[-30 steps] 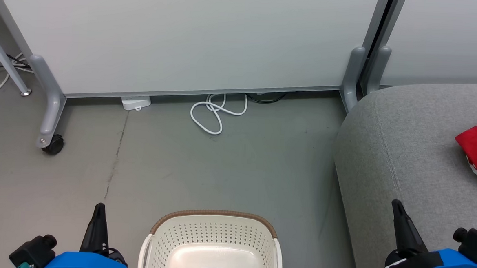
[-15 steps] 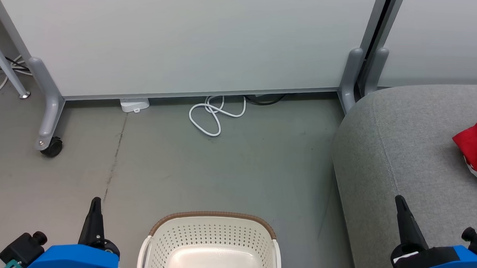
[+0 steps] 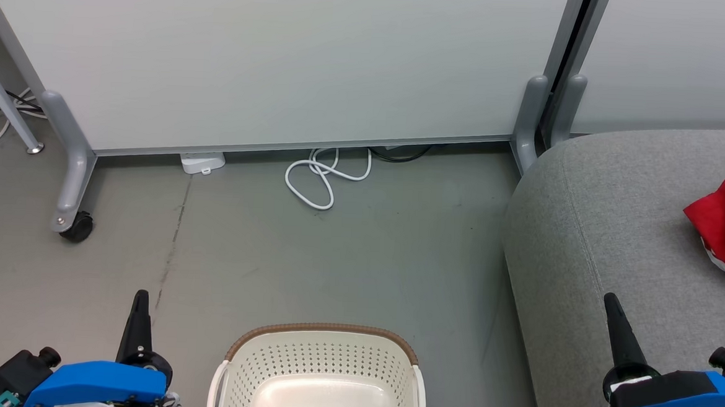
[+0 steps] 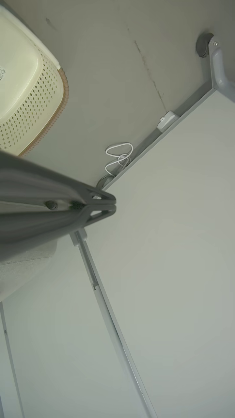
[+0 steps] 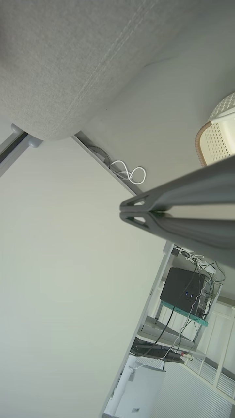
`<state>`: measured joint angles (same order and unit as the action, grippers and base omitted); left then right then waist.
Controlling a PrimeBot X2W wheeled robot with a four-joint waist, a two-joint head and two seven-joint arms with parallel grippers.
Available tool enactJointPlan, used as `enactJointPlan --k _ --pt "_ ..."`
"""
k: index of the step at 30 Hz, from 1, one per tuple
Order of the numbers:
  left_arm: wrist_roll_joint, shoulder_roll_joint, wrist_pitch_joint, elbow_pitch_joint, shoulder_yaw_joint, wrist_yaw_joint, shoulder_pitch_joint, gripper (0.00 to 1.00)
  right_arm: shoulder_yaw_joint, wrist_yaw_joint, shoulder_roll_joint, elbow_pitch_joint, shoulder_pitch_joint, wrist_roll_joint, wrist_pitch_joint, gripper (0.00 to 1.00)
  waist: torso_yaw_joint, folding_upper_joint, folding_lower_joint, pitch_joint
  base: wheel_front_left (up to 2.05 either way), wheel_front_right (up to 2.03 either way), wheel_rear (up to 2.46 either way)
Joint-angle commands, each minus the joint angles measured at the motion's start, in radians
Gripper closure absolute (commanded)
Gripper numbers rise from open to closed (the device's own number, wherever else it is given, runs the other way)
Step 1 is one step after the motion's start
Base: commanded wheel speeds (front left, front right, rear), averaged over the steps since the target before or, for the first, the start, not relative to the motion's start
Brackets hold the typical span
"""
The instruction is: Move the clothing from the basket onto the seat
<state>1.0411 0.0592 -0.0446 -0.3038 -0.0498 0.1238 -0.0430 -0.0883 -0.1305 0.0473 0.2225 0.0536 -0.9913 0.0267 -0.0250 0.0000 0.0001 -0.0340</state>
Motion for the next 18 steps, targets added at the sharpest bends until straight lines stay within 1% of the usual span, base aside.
enactJointPlan --k 1,18 --pt "0.033 0.002 0.009 0.017 -0.007 0.006 -0.026 1.0 -0.004 0.0 0.004 -0.006 0.025 -0.038 0.006 1.0 0.001 0.0 -0.0001 0.001 0.0 0.0 0.0" --pt "0.196 -0.001 0.055 0.031 -0.026 0.007 -0.041 1.0 -0.011 0.0 0.004 0.002 0.036 -0.216 0.032 1.0 0.007 0.0 -0.0001 0.008 0.0 0.0 0.0"
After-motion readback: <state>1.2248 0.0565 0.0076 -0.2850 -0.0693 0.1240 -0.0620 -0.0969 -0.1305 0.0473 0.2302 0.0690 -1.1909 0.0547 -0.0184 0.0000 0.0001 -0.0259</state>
